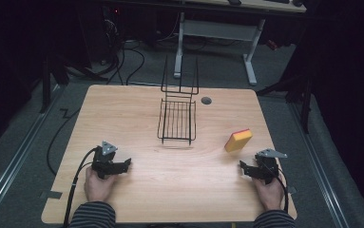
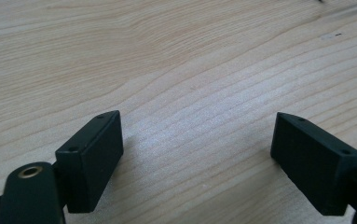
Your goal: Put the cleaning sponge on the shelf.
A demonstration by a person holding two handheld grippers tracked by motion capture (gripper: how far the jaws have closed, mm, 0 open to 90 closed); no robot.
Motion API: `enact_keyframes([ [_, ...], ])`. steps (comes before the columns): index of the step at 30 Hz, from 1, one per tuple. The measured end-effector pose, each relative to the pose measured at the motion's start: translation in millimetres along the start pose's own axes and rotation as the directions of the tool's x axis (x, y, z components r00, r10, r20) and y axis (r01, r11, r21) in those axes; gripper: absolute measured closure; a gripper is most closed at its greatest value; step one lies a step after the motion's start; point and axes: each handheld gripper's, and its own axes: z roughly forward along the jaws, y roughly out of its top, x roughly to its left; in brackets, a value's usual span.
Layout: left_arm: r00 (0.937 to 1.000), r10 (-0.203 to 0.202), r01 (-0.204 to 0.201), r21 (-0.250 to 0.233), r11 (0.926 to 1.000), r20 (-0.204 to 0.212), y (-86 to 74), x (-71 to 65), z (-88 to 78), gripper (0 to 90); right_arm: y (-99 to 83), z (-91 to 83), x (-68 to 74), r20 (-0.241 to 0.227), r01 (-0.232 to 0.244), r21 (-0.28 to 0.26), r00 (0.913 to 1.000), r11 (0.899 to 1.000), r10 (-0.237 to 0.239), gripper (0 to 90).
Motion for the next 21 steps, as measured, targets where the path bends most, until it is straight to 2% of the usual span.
enact_keyframes([
  [10, 1.0000, -0.001, 0.001, -0.001, 1.0000, -0.001, 0.0, 0.1, -0.1, 17.9, -0.8, -0.8, 0.2, 0.025, -0.021, 0.006, 0.9995, 1.000, 0.020, 22.7],
  [21, 1.0000, -0.003, 0.003, -0.002, 1.0000, -0.002, 0.0, 0.3, -0.2, 18.6, -1.3, -1.3, 0.8, 0.025, -0.018, 0.008, 0.9995, 1.000, 0.018, 22.1],
])
